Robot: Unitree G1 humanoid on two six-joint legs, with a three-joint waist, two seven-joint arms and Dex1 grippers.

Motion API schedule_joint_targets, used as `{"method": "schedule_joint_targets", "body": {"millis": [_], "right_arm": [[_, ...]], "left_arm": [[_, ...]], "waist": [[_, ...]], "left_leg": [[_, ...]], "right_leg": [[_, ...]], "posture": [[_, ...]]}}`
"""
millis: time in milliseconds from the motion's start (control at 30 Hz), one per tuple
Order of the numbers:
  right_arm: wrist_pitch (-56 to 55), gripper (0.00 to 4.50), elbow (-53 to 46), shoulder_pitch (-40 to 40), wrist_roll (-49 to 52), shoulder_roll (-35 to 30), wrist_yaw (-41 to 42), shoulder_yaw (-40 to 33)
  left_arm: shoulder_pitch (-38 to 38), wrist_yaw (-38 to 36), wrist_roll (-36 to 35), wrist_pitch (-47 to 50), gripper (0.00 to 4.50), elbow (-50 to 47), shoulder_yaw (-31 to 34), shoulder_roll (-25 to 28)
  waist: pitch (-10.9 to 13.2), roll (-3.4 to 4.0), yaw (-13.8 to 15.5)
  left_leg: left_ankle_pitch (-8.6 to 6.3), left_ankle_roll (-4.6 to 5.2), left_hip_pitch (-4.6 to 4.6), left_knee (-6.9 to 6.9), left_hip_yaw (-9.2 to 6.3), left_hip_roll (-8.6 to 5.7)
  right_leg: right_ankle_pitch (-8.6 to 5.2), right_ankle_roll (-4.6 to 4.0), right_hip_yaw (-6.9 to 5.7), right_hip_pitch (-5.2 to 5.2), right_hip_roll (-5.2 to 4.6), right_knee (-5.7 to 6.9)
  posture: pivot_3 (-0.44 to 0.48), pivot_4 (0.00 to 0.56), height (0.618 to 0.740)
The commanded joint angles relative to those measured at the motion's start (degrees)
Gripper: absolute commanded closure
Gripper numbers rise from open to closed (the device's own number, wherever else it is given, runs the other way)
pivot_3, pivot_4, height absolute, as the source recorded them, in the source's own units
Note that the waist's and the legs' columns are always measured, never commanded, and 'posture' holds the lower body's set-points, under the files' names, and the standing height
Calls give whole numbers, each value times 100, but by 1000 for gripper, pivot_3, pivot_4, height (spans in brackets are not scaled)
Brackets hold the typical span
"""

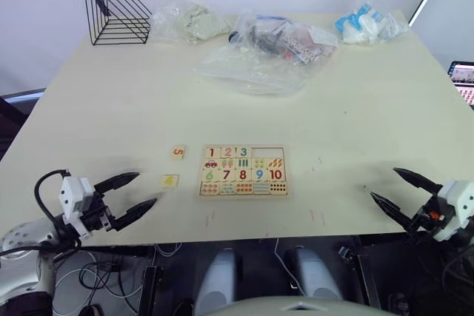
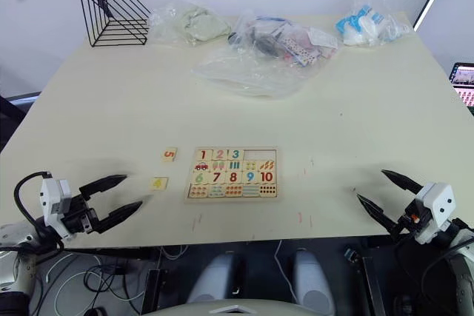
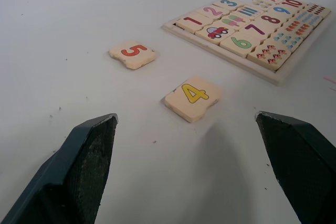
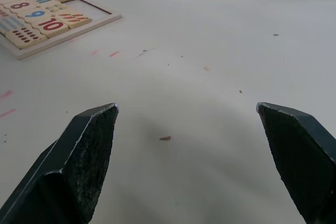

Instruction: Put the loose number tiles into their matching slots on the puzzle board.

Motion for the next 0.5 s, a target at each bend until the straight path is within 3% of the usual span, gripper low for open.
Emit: {"method": "schedule_joint_targets", "body": {"millis": [33, 233, 500], "right_arm": [[-305, 70, -8, -36, -30, -83, 79, -20], [-179, 70, 41, -199, 272, -177, 509, 128], [144, 70, -55, -476, 1135, -584, 1745, 256]], "left_arm": [[-11, -48, -13, -135, 0, 43, 57, 42], [-269, -115, 155, -237, 0, 251, -103, 157], [-1042, -655, 381, -260, 0, 664, -569, 450]], "waist": [[0, 0, 0], [-1, -1, 3], [-2, -3, 70]], "left_leg": [[0, 0, 0, 0, 0, 0], [0, 0, 1, 0, 1, 0], [0, 0, 5, 4, 2, -3]], "right_leg": [[0, 0, 0, 0, 0, 0], [0, 0, 0, 0, 0, 2], [1, 0, -1, 5, 1, 3]], "posture": [[0, 150, 740], [0, 150, 740], [0, 150, 740]]}}
